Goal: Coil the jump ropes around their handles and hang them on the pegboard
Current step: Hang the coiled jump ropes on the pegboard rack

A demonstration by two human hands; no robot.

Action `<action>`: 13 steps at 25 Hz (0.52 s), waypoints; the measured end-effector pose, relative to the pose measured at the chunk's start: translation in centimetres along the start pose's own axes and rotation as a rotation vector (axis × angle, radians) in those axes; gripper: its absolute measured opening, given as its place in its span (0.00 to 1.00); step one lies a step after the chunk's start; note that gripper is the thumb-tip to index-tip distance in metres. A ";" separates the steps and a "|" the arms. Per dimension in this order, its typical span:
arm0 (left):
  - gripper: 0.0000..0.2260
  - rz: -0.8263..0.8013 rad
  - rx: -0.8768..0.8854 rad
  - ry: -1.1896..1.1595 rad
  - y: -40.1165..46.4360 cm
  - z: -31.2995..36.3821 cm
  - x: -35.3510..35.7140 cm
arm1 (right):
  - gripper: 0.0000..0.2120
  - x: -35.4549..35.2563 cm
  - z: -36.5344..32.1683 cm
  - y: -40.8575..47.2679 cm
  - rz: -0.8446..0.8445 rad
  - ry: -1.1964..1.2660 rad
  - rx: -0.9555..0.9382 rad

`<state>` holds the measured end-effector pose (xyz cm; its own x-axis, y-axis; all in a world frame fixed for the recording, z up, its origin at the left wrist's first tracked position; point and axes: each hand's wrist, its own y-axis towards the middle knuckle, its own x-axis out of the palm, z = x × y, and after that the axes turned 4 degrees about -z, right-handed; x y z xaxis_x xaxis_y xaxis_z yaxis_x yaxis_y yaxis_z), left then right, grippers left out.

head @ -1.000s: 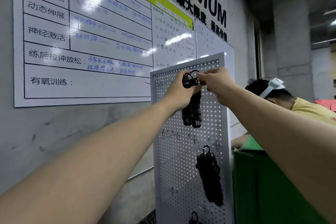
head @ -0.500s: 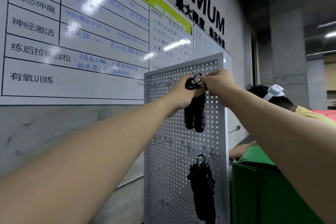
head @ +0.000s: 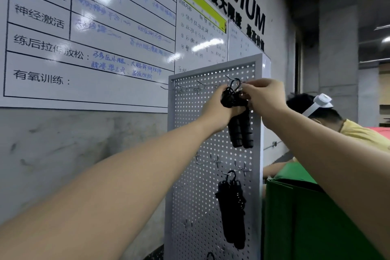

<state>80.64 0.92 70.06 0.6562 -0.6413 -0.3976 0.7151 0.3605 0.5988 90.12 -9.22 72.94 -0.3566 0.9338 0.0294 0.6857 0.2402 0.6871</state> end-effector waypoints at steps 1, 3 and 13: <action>0.37 -0.010 -0.013 0.010 -0.7 0.1 -0.5 | 0.01 -0.5 -0.5 -0.8 0.017 0.021 -0.012; 0.39 -0.036 -0.048 0.026 -2.8 0.3 -1.8 | 0.02 -1.3 -1.6 -2.9 0.038 0.070 -0.030; 0.35 0.137 -0.276 -0.107 -20.5 -0.4 -12.2 | 0.10 4.4 -3.1 -22.5 -0.487 0.182 0.061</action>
<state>58.10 1.62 62.33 0.7322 -0.6365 -0.2423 0.6699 0.6092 0.4244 71.12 -11.33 59.85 -0.7441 0.6501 -0.1539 0.4468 0.6555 0.6088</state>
